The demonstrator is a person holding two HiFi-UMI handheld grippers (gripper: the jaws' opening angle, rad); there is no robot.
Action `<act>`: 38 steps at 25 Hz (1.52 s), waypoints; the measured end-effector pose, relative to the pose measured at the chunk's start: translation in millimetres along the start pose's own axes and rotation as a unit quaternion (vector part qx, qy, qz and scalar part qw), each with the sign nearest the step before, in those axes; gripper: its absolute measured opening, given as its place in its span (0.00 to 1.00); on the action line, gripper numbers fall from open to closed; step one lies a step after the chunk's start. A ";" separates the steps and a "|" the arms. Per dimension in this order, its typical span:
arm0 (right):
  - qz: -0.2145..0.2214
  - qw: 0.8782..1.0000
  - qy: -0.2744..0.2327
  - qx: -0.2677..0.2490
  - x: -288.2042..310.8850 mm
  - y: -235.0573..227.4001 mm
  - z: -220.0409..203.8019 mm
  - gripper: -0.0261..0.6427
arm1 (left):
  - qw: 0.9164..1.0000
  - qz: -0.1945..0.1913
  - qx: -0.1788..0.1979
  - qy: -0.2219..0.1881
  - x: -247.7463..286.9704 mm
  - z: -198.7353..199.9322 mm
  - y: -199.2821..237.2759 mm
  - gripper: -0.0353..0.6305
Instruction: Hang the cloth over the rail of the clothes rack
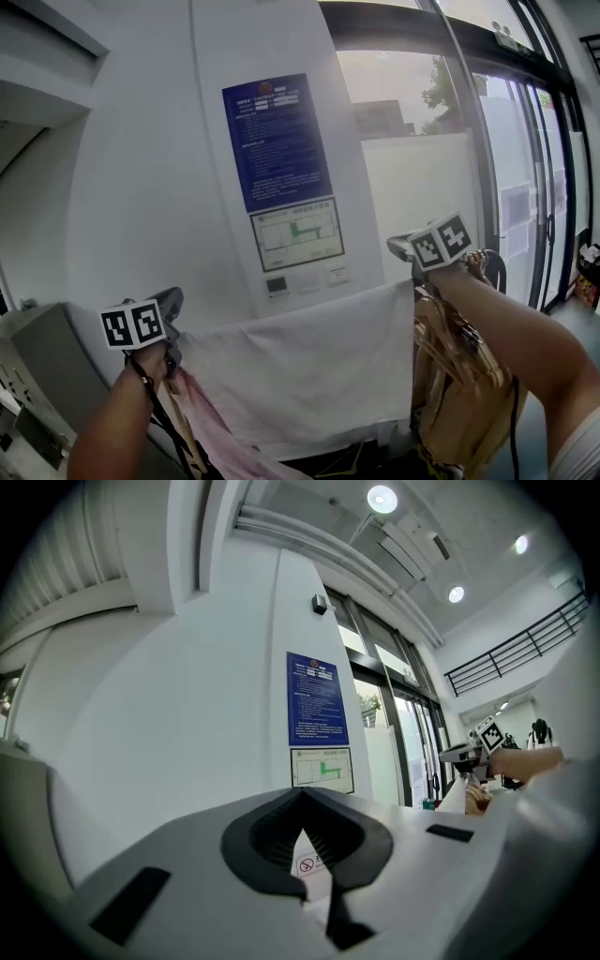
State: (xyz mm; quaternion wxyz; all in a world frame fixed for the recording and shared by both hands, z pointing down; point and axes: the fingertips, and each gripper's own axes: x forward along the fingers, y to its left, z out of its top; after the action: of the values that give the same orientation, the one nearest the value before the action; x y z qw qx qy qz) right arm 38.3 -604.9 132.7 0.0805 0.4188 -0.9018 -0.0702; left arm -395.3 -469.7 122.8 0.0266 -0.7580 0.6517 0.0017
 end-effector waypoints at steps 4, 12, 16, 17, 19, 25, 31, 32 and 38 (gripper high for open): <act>-0.029 0.999 0.007 -0.023 -38.9 20.9 -20.5 0.04 | 1.000 -0.012 0.007 0.014 -16.4 -24.9 -12.0 0.06; -0.023 1.000 0.011 -0.010 -66.9 60.3 -57.8 0.04 | 1.000 0.018 -0.004 -0.022 -56.5 -52.6 -20.7 0.06; -0.030 0.999 0.017 0.019 -70.6 59.4 -93.3 0.11 | 0.999 0.030 -0.016 -0.011 -67.2 -86.0 -21.2 0.10; -0.030 0.999 0.018 0.027 -69.3 58.5 -100.0 0.14 | 0.999 0.035 -0.020 -0.007 -68.5 -94.4 -19.1 0.15; -0.031 0.998 0.019 0.041 -65.7 55.1 -112.0 0.15 | 0.998 0.049 -0.026 0.002 -70.0 -110.2 -12.1 0.20; -0.032 0.998 0.005 0.060 -56.6 38.7 -122.0 0.15 | 0.997 0.070 -0.038 -0.003 -64.2 -126.9 8.2 0.24; -0.016 0.998 0.001 0.059 -46.7 40.0 -115.8 0.16 | 0.997 0.063 -0.047 0.006 -56.2 -131.7 14.7 0.24; -0.016 0.998 0.001 0.059 -45.5 39.7 -114.5 0.16 | 0.997 0.059 -0.049 0.007 -53.7 -131.4 14.5 0.24; -0.019 0.998 0.007 0.059 -41.4 38.4 -118.4 0.10 | 0.998 0.063 -0.032 0.000 -48.8 -123.9 16.9 0.16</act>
State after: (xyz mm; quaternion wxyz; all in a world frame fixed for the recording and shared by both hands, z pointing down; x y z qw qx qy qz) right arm 60.2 -555.6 252.3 0.0604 0.4404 -0.8956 -0.0155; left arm -423.3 -429.3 247.8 0.0021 -0.7162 0.6975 0.0240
